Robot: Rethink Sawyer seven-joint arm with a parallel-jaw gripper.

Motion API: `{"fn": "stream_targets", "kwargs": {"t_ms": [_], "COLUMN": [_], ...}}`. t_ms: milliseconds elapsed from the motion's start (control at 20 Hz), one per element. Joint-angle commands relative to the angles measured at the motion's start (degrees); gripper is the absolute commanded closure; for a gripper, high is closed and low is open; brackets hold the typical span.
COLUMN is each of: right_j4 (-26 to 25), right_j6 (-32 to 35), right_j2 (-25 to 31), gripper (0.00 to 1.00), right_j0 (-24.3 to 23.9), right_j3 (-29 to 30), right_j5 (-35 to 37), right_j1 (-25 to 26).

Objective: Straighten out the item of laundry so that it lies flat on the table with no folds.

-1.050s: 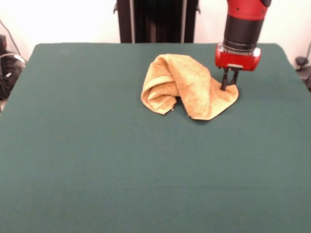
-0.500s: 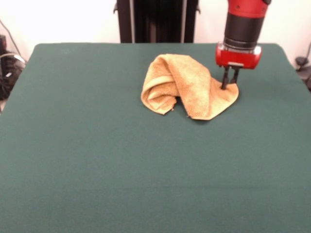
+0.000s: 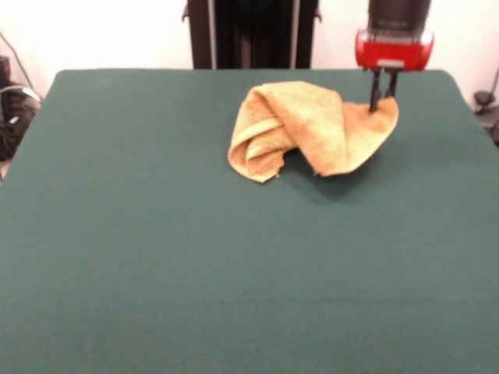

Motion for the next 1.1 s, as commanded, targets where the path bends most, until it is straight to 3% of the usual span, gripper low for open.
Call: {"fn": "stream_targets", "kwargs": {"t_ms": [50,300,500,850,1100], "right_j4": [2.6,4.4,9.3,13.5,12.7], "right_j6": [12.5,10.0,5.7,0.7,-0.8], "right_j2": [8.7,12.0,15.3,9.7,6.7], "gripper": [1.00,1.00,1.00,1.00,1.00], "right_j0": [-1.6,-5.6,-9.3,-7.8,-7.9], "right_j3": [9.8,14.2,19.1,20.0,17.9], "right_j5": [14.4,21.2,26.5,40.0,46.4], "right_j1": [-15.5,-24.6,-33.3,-44.7,-47.3]}}
